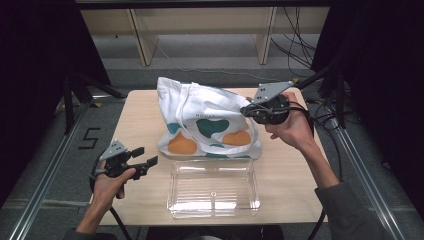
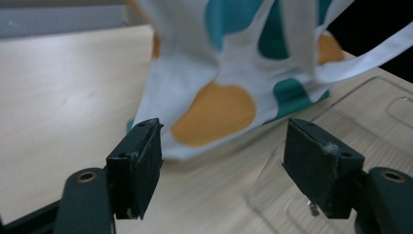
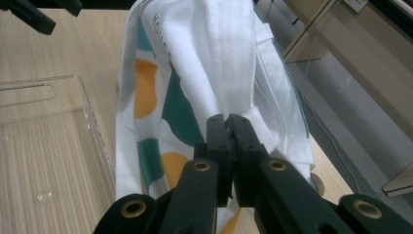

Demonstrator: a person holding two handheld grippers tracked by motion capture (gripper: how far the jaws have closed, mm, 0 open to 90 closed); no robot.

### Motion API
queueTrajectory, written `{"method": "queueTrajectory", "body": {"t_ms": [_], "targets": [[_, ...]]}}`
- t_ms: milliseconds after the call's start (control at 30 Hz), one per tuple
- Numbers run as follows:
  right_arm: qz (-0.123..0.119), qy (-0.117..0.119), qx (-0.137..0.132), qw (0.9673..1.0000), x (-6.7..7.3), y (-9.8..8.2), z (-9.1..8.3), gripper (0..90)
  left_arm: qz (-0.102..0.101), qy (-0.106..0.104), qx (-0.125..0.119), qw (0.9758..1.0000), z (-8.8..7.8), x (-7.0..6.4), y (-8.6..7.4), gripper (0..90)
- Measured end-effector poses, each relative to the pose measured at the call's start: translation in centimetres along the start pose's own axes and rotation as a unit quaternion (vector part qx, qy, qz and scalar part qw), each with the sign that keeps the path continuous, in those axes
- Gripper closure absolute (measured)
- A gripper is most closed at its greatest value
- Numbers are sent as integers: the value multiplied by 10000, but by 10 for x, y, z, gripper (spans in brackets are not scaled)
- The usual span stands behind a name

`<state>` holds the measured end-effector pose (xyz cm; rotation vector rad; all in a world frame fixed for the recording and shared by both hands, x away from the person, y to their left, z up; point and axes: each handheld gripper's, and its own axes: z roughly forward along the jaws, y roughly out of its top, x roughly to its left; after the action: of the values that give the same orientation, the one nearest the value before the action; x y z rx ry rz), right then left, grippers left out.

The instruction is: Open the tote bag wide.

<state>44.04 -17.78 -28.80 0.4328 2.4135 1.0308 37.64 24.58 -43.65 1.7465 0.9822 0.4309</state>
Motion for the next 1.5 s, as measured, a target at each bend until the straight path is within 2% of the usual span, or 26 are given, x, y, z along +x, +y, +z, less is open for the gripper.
{"method": "queueTrajectory", "body": {"t_ms": [100,133,167,267,300,333,433,467,600,667,767,800,833,900,933,1000,1067,1167,1233,1267,1300,1333,1367,1400,1467,1500], "targets": [[-90,4,-27,10000,0,0,0,891,252,-196,43,9995,7,-12,30,301],[-97,17,-28,9999,-1,0,0,891,456,-331,76,9984,12,-18,53,302],[-97,17,-28,9999,-1,0,0,891,456,-331,76,9984,12,-18,53,302],[-26,-15,-41,10000,-1,0,0,891,639,-451,157,9968,23,-24,87,340],[-70,-8,-57,10000,-2,0,0,890,712,-478,254,9960,33,-24,107,358],[-70,-8,-57,10000,-2,0,0,890,712,-478,254,9960,33,-24,107,369],[-72,46,-108,9999,-3,0,0,891,616,-538,323,9961,53,-19,136,406],[-39,49,-116,9999,-3,-1,0,891,616,-538,323,9961,53,-19,136,407],[-31,55,-147,9999,-5,-1,0,890,553,-433,492,9963,72,-14,153,424],[22,66,-146,9999,-6,-1,0,891,366,-569,587,9960,82,-7,161,455],[65,50,-136,9999,-6,-1,0,890,278,-672,543,9959,87,-6,165,552],[51,34,-156,9999,-7,-1,0,891,275,-696,522,9958,89,-5,166,635],[51,34,-156,9999,-7,-1,0,891,297,-655,451,9964,90,-6,167,635],[23,12,-151,9999,-9,0,0,891,339,-743,439,9957,92,-8,168,782],[44,-22,-127,9999,-9,0,0,890,411,-737,370,9957,91,-10,169,812],[-58,-90,-154,9998,-11,1,-1,891,465,-643,269,9965,85,-13,170,840],[-54,-151,-184,9997,-12,2,-4,891,465,-740,63,9962,73,-15,171,852],[-17,-141,-230,9996,-12,2,-5,891,734,-941,-114,9928,50,-23,168,853],[-36,-182,-284,9994,-12,1,-7,891,979,-1035,-102,9898,36,-29,155,854],[-33,-167,-330,9993,-10,0,-8,891,1112,-1092,-87,9877,28,-31,143,854],[-65,-160,-350,9992,-8,0,-8,891,1112,-1092,-87,9877,28,-31,143,854],[-112,-158,-351,9992,-6,-1,-8,891,1201,-1051,26,9872,27,-30,132,855],[-149,-176,-343,9991,-4,-1,-8,891,1223,-1031,295,9867,32,-26,116,855],[-149,-176,-343,9991,-4,-1,-8,891,1223,-1031,295,9867,32,-26,116,855],[-141,-44,-279,9995,3,-5,-3,891,1124,-1038,495,9870,42,-19,99,857],[-172,35,-264,9995,5,-6,-2,891,1050,-993,545,9880,54,-13,88,856]]}}
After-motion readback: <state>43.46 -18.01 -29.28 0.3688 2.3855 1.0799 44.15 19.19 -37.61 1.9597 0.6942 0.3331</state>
